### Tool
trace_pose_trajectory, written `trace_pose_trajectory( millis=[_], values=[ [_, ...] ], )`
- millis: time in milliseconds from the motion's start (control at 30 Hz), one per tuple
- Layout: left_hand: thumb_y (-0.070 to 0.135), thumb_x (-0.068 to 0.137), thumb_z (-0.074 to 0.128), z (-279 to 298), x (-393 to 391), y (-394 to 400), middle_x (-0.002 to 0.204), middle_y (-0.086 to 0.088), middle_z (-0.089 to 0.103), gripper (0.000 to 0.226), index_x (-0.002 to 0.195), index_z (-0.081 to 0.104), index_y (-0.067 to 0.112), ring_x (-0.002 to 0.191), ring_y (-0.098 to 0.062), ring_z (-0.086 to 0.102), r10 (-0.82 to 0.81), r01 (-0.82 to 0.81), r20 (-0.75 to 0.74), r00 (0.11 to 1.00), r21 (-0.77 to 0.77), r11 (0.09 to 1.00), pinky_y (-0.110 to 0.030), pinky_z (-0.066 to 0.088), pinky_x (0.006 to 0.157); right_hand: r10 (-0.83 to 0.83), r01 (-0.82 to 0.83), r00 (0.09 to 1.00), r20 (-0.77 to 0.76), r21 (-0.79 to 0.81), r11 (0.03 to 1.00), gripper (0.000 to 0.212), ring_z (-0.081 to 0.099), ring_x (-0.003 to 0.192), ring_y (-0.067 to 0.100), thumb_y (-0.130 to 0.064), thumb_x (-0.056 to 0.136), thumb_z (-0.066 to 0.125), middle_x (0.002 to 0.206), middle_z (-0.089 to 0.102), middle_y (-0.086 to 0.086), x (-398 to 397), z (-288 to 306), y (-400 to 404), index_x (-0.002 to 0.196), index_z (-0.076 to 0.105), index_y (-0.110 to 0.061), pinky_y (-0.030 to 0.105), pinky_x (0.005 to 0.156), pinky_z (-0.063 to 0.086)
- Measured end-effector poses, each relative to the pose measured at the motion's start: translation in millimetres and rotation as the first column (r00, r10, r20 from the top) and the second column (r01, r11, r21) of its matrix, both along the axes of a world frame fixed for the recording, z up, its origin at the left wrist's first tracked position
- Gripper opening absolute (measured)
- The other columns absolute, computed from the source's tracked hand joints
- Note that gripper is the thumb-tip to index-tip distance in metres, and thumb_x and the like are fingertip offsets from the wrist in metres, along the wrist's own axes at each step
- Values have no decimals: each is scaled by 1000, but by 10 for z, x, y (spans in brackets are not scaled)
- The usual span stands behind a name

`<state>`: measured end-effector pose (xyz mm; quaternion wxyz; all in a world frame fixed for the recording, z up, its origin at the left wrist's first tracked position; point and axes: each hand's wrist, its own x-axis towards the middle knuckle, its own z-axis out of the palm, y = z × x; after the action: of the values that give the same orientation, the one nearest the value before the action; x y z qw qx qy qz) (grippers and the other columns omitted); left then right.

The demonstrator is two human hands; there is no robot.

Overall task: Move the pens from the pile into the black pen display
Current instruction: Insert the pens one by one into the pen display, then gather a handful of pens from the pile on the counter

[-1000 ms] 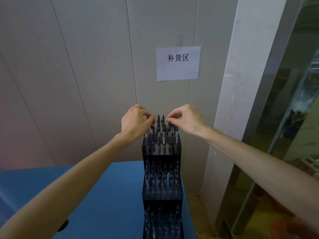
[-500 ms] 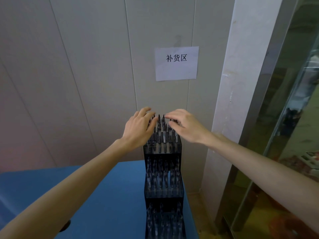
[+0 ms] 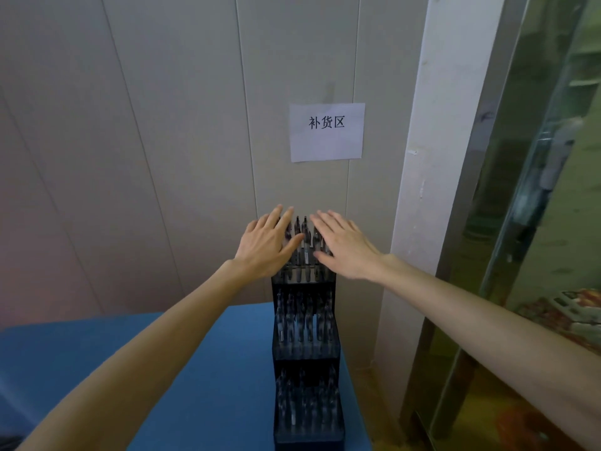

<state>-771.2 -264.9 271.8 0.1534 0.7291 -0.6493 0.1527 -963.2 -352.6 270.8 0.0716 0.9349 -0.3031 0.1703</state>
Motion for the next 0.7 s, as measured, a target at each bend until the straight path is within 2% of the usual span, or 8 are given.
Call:
trace_pose_trajectory(
  millis=[100,200,367,467,700],
  values=[
    [68,101,18,-8,-25,104,170,-7,12,80,163,4,19,155,-27,18,68,-67,-74,995,19,998,-45,18,125,-41,40,999,8,51,998,88,-4,157,25,-41,101,55,171,-3,6,2,43,229,163,-3,-17,47,125,4],
    [71,99,16,-85,-87,305,170,-10,9,89,162,-1,11,155,-27,17,154,-150,-98,983,43,988,-48,17,126,-79,79,997,10,35,996,89,-8,157,25,-40,101,54,170,-7,7,-33,-45,496,162,-5,-16,49,125,0],
    [69,100,11,-246,-193,882,170,-9,6,85,162,4,12,155,-30,13,242,-238,-15,970,134,962,-53,8,126,-115,120,990,-79,58,991,85,-9,157,28,-46,103,47,170,-6,11,-335,-305,1031,162,-3,-12,52,126,-1],
    [67,101,10,-412,-227,1320,170,-9,6,79,163,11,18,154,-33,13,244,-250,52,968,191,949,-56,6,125,-128,133,990,-64,87,987,82,-7,157,29,-47,104,46,170,-1,12,-557,-488,1363,163,0,-13,54,126,2],
    [69,101,11,-896,-213,2469,169,-10,10,78,160,24,20,154,-33,14,251,-289,144,957,452,844,-58,3,124,-145,167,983,-116,213,963,83,-6,157,30,-48,103,47,170,1,11,-810,-970,2208,163,1,-12,51,125,6]
  ],
)
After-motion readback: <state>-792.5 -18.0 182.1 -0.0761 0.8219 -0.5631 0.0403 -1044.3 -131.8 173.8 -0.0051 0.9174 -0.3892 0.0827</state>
